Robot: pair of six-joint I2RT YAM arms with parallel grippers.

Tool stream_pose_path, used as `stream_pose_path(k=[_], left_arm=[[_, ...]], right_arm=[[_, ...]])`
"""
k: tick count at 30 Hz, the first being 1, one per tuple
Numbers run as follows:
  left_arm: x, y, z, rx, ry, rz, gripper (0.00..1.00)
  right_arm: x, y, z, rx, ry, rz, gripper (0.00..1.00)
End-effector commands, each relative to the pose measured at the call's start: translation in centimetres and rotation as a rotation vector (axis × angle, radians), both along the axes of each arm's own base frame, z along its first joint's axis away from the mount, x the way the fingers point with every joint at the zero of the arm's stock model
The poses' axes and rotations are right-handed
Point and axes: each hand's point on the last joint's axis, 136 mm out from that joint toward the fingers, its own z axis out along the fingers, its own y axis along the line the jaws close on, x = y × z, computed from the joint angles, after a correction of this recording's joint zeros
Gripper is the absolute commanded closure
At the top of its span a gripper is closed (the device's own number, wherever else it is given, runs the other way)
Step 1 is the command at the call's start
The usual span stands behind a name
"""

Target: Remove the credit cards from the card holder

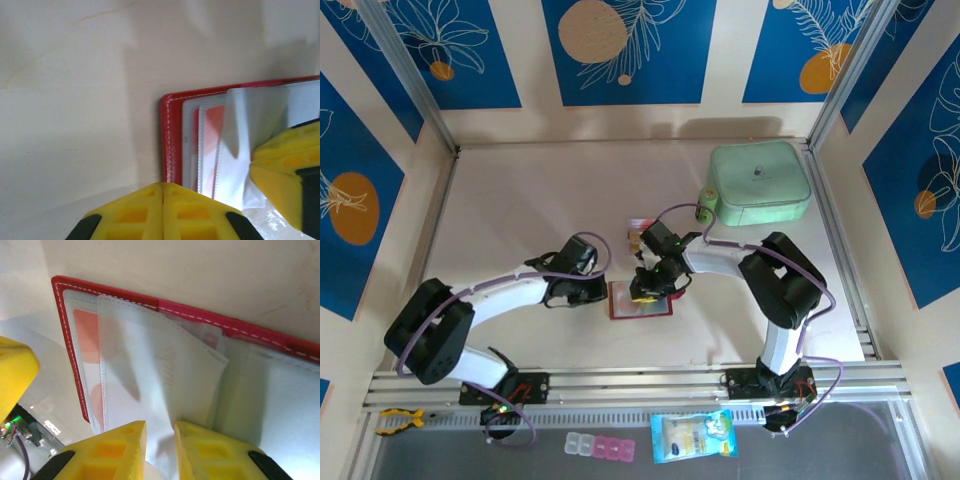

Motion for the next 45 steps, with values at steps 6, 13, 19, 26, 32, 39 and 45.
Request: stream_pose_path(k=[6, 13, 19, 26, 32, 39, 45], left_arm=[[1.2, -2.3, 2.7, -0.147, -0.023, 0.025, 0.83], [1.5, -4.2, 2.7, -0.196, -0.006, 0.011, 0.75], [1.7, -5.1, 1.9, -0.212, 0.016, 0.012, 0.73], [1.6, -5.9, 0.6, -0.214, 0.052, 0.008, 0.72], [1.5, -6.3, 0.1, -0.218, 0.065, 0.005, 0.72], [1.4, -6.9, 0.5, -0.254, 0.064, -0.005, 0.78], [1.4, -7.2, 1.4, -0.273, 0.055, -0.013, 0.78]], right_arm=[[-1.1, -0.4, -0.6, 0.102, 0.036, 0.01, 0.78], [-1.3, -0.7, -0.9, 0.16, 0.047, 0.007, 0.79], [-1.1, -0.8, -0.6, 0.23, 0.053, -0.007, 0.8], [-1.1, -1.2, -1.0, 0.294, 0.079, -0.035, 0.81], [-1.1, -1.5, -1.2, 0.317, 0.095, -0.048, 0.82], [-1.0, -1.0, 0.0, 0.361, 0.073, -0.033, 0.81], [-0.5, -1.1, 2.6, 0.377, 0.002, -0.032, 0.76]])
